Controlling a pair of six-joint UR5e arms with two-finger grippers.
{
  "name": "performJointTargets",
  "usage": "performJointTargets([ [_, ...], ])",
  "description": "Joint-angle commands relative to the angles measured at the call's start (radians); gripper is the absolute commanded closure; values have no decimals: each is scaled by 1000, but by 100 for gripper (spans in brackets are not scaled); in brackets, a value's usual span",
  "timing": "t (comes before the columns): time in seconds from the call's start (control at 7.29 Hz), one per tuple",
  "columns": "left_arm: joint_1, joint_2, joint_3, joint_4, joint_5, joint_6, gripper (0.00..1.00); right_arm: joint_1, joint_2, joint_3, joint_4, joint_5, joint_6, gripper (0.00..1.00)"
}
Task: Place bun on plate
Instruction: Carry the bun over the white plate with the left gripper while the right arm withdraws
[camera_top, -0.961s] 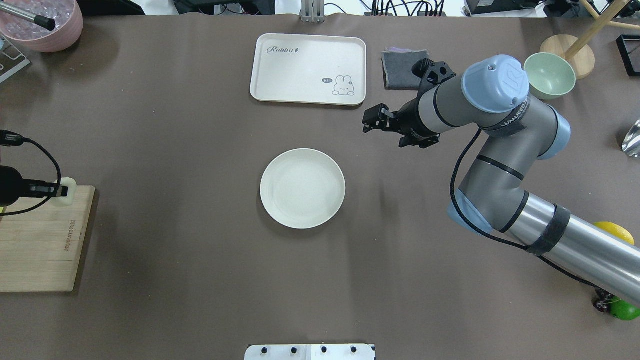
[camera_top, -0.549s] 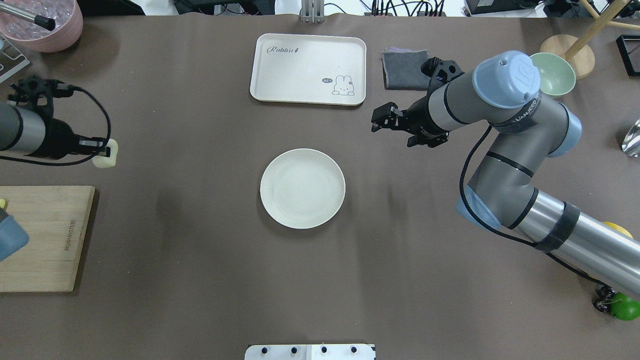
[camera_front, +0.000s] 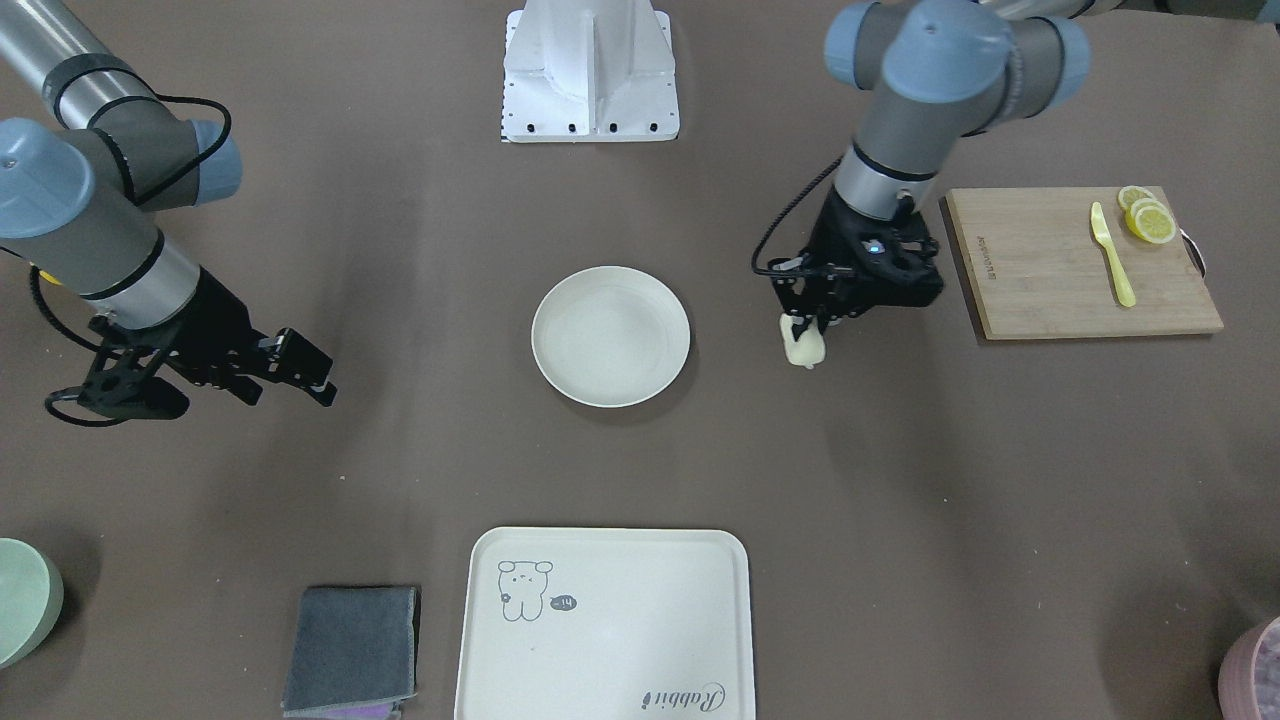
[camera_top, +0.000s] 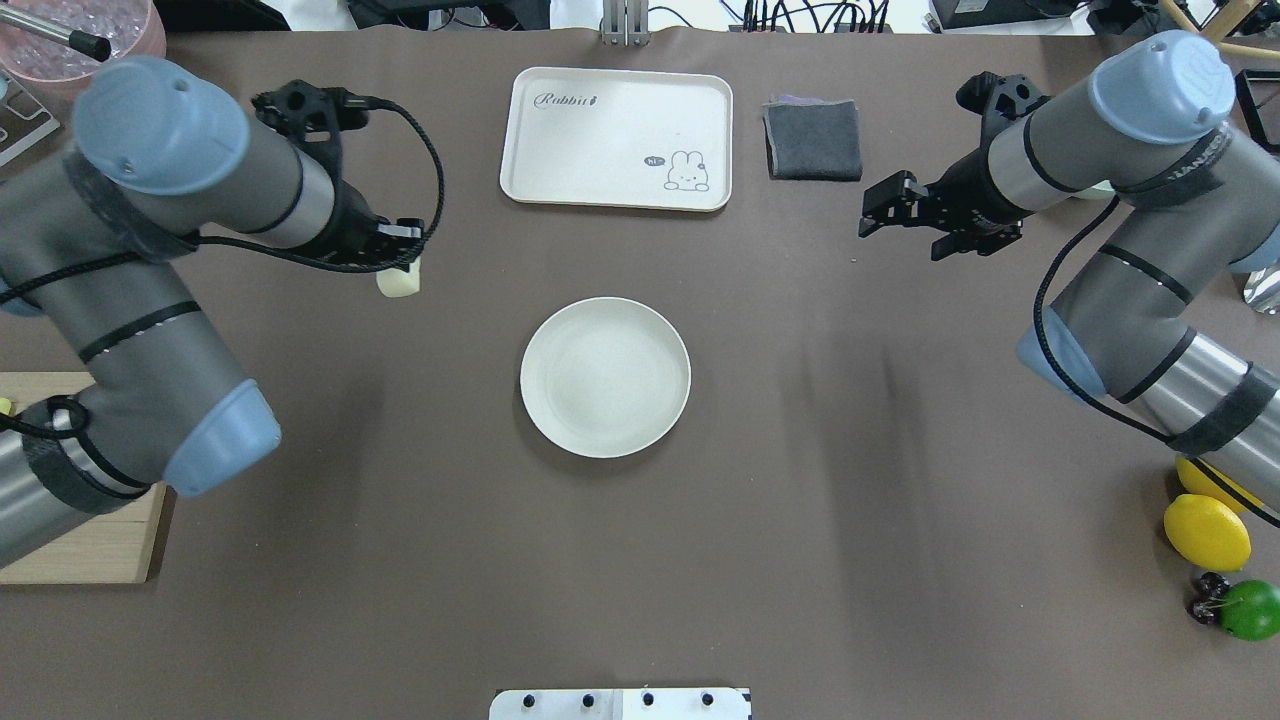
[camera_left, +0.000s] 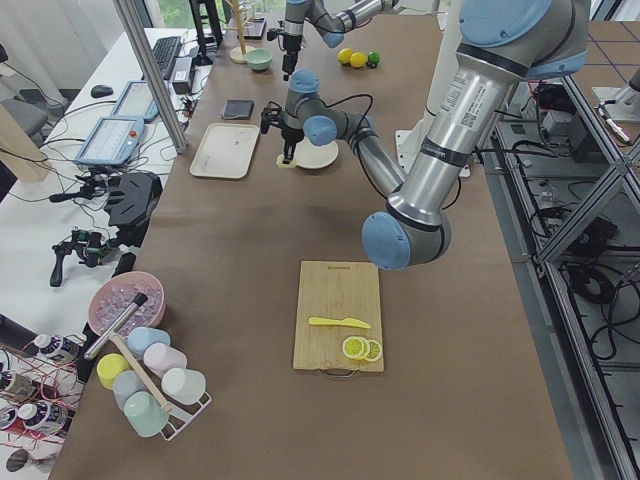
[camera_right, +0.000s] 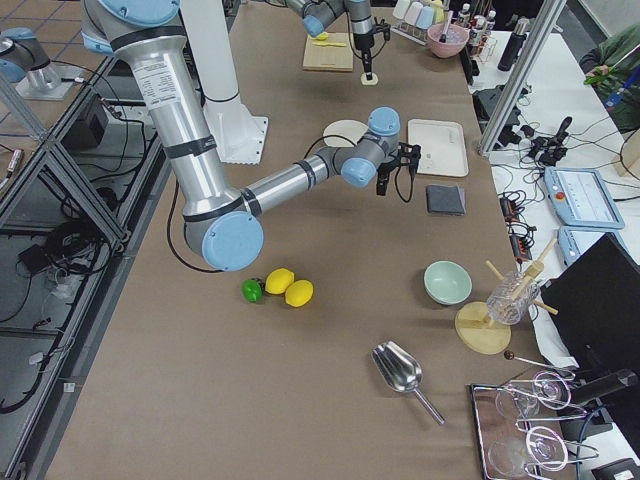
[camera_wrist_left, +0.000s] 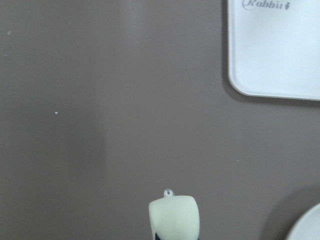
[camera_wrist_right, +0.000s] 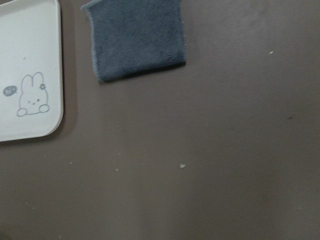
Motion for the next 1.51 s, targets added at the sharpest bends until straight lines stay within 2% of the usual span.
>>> performJointTargets([
  [0.0,114,-93,52,7,74,-101,76,53,-27,-9,-26,32,-94,0],
  [0.27,208,-112,86,-21,187,-149,76,52,-26,-6,-26,30,-94,0],
  [0.41,229,-142,132,-38,192,-175,76,52,-26,-4,-26,30,-94,0],
  [0.69,280,-204,222,-74,271,-207,73,52,-26,-3,-26,29,-94,0],
  [0.96,295,-208,305,-174,276,-219,73,50,-26,0,-25,29,-93,0],
  [1.1,298,-208,316,-180,276,-219,71,52,-29,2,-25,25,-93,0],
  [1.37,302,-216,313,-179,276,-219,40,52,-30,2,-23,25,-91,0],
])
